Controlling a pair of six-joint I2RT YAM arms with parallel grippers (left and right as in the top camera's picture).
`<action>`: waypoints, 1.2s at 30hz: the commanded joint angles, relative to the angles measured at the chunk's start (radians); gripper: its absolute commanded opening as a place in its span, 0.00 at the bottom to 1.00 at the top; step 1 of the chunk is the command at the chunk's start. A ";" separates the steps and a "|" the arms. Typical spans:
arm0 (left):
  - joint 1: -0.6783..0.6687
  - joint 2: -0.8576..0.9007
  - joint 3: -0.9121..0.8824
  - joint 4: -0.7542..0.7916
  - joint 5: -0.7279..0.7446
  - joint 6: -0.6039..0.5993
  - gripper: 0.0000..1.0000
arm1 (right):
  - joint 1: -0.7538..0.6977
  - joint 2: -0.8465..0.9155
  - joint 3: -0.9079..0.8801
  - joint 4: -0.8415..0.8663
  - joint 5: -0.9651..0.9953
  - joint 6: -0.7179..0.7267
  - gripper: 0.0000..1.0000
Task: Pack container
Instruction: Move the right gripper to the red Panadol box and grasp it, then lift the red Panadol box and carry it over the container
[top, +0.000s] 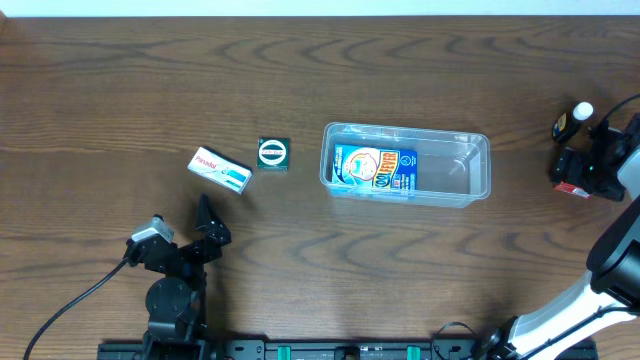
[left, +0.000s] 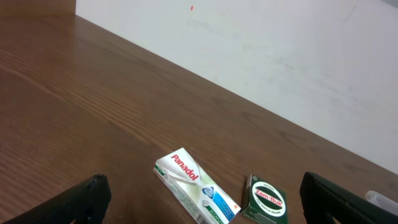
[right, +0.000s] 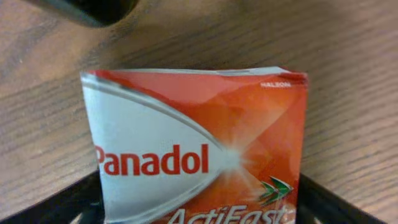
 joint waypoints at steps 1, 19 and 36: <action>0.007 -0.006 -0.029 -0.010 -0.012 0.014 0.98 | -0.008 0.011 -0.007 -0.006 -0.019 0.010 0.71; 0.007 -0.006 -0.029 -0.010 -0.012 0.014 0.98 | 0.143 0.007 -0.007 -0.092 -0.023 0.174 0.65; 0.007 -0.006 -0.029 -0.010 -0.012 0.014 0.98 | 0.360 -0.267 -0.004 -0.107 -0.018 0.184 0.60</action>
